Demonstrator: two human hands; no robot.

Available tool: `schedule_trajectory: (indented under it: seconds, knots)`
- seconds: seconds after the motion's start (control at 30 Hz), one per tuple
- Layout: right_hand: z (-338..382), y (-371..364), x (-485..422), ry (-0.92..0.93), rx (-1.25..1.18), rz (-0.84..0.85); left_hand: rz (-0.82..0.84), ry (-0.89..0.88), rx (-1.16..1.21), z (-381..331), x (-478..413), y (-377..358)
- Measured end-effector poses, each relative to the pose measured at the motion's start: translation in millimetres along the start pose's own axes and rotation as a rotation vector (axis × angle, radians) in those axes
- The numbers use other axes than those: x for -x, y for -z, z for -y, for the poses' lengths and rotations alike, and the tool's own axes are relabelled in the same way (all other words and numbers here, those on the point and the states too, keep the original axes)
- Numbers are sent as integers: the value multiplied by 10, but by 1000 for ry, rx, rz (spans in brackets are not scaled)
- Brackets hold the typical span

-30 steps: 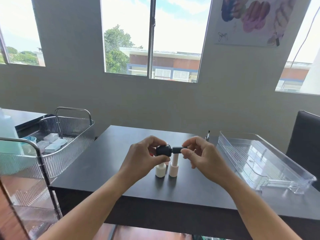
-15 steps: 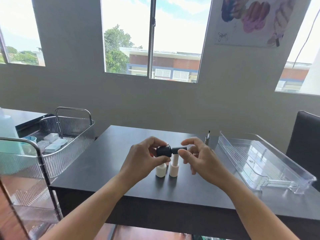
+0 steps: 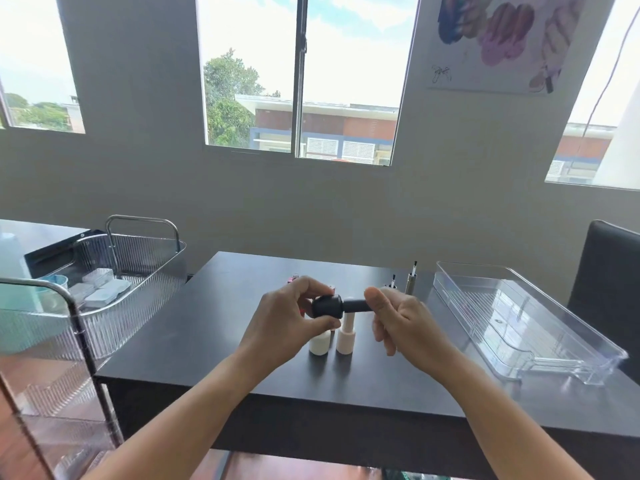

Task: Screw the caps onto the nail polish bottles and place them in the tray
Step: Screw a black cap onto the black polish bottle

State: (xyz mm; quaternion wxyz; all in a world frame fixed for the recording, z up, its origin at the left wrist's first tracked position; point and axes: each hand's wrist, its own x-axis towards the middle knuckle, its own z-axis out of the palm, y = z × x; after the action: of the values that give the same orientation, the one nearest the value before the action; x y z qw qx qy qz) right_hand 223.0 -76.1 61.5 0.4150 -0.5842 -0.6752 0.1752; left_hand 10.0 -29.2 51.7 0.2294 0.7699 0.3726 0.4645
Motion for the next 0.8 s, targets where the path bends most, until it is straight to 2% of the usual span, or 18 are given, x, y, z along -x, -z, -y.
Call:
schedule_trajectory:
  seconds: [0.17,0.37,0.47,0.63,0.8]
  knots:
    - [-29,-17,15,117,-22,5,0,4,-16,20,5,1]
    - [7,-36,11,43,57,-68,6,-11,-6,4,14,-44]
    - [3,-3,-3,-4,38,-48,20,10,1,11,-1,-43]
    - [-25,31,32,82,42,43,18,43,8,33,-25,-9]
    - [-10,6,44,88,44,-19,18,32,3,12,-21,-39]
